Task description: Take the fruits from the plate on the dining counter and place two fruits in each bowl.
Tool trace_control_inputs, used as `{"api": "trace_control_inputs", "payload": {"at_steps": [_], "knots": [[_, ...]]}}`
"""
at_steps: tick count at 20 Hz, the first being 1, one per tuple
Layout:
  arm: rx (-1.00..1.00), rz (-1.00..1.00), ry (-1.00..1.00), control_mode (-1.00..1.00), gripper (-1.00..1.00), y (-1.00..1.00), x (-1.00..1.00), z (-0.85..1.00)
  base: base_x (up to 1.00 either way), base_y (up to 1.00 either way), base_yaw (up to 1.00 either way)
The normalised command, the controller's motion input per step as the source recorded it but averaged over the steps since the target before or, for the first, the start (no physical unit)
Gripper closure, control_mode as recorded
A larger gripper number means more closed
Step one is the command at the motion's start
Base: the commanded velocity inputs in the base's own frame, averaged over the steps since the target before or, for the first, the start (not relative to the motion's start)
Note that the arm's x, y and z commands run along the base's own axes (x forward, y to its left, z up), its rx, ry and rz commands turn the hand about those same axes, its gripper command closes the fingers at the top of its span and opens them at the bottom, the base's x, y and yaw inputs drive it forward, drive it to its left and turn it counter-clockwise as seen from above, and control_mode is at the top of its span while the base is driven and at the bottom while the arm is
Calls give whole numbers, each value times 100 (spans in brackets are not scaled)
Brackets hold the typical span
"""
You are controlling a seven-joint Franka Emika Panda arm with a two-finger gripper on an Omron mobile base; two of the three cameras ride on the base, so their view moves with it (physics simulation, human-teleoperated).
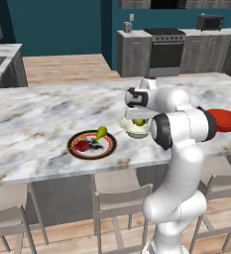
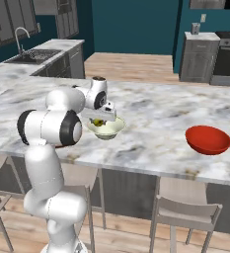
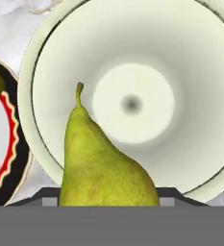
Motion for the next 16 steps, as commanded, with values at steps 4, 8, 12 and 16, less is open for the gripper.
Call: {"api": "trace_control_inputs", "payload": {"at_steps": [4,8,12,16], "knots": [[-2,0,1,-100,100,-10,25,-50,0,0,0],[-1,0,4,-100,100,-11,16,-50,0,0,0],[-1,0,5,-100,-100,-10,1,-44,0,0,0],[0,0,1,-100,-100,0,0,-4,0,0,0]]}}
